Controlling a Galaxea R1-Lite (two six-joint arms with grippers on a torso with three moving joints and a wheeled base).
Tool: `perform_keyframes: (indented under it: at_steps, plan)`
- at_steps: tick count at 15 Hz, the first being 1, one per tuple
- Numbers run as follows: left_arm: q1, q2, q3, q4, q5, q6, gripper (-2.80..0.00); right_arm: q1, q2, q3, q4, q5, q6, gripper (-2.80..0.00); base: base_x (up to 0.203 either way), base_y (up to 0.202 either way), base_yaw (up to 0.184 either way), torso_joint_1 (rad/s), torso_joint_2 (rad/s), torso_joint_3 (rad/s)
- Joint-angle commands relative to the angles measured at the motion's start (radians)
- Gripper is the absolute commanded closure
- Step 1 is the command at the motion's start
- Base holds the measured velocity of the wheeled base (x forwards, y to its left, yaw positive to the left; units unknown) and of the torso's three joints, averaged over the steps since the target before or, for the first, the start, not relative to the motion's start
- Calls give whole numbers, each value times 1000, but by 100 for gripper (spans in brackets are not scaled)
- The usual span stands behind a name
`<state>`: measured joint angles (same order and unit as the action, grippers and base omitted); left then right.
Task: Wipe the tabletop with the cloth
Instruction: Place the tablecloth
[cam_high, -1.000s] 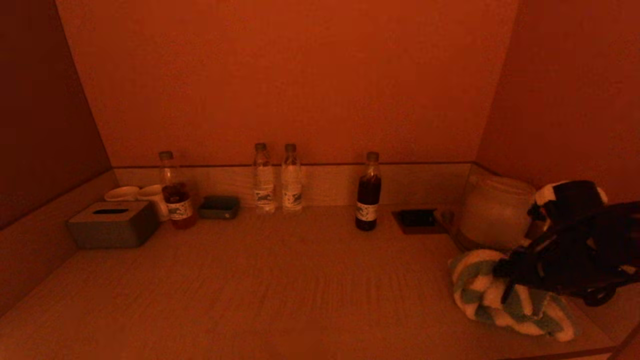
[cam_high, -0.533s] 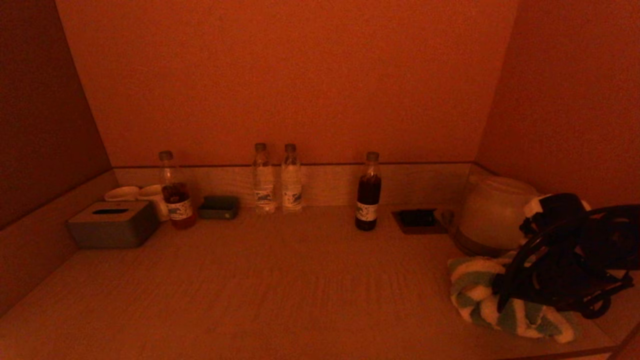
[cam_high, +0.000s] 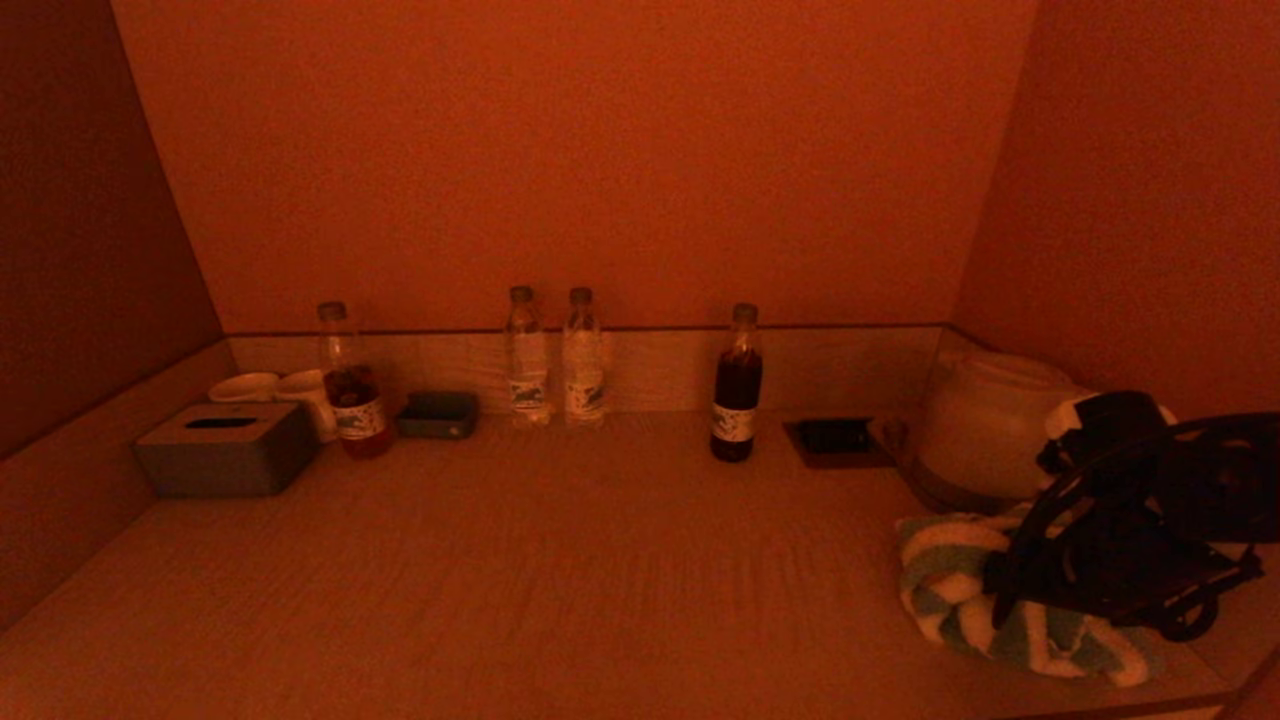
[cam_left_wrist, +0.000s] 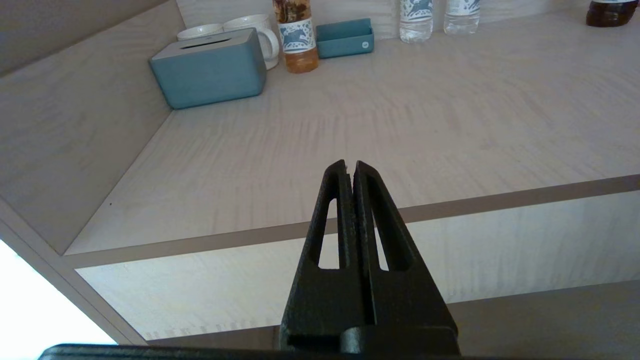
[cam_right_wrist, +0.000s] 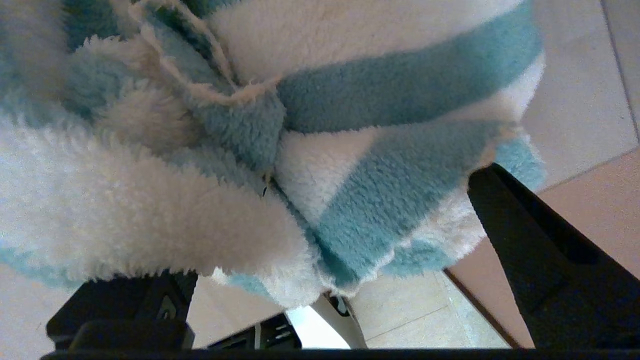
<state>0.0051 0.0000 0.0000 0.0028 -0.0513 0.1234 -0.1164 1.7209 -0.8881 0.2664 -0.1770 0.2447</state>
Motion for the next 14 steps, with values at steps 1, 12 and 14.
perform_keyframes:
  at_steps: [1,12,14]
  plan:
    - [1,0,0,0,-1,1,0,0,-10,3,6,0,2,-280,0,0,0,0,0,0]
    - [1,0,0,0,-1,1,0,7,-509,138,5,95,-116,-280,0,0,0,0,0,0]
    - [1,0,0,0,-1,1,0,7,-580,166,5,159,-166,-280,0,0,0,0,0,0]
